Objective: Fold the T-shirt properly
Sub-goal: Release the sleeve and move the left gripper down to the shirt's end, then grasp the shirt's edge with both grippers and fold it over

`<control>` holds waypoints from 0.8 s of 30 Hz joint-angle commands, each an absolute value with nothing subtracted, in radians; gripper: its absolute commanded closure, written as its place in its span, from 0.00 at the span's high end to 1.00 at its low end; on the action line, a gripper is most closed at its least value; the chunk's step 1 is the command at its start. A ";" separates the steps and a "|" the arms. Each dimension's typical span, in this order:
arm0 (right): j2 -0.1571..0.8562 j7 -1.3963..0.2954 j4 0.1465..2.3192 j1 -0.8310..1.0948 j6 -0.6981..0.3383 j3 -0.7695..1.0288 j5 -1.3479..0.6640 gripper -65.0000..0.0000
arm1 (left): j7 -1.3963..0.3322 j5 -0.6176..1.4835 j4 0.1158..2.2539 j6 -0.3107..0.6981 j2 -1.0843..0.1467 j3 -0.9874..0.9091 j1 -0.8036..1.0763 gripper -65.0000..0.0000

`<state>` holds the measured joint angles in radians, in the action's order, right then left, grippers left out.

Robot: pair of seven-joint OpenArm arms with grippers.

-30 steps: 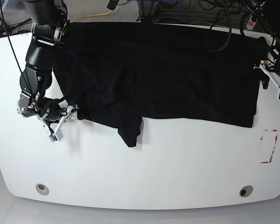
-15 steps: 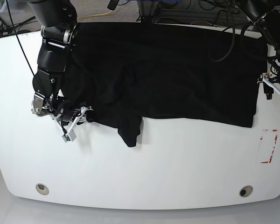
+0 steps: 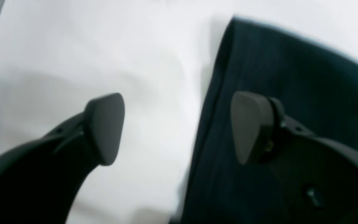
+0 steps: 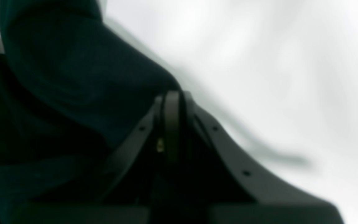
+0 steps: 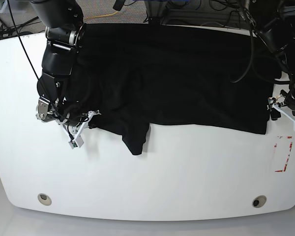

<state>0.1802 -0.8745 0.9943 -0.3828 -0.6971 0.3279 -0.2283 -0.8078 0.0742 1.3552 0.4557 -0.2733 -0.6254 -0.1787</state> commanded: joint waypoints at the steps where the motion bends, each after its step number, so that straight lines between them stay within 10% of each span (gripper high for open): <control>1: 0.193 -0.886 1.006 -0.403 -0.698 0.328 -0.217 0.00 | -0.759 0.081 1.302 0.449 -0.295 -0.588 -0.214 0.78; 24: 0.188 -0.889 1.064 -0.400 -0.698 0.328 -0.220 0.00 | -0.608 0.085 0.906 0.450 -0.308 -0.423 -0.398 0.73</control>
<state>0.1776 -0.9012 1.0424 -0.3721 -0.6964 0.3271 -0.2123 -0.6106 0.0795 0.8963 0.4488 -0.3012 -0.4309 -0.3763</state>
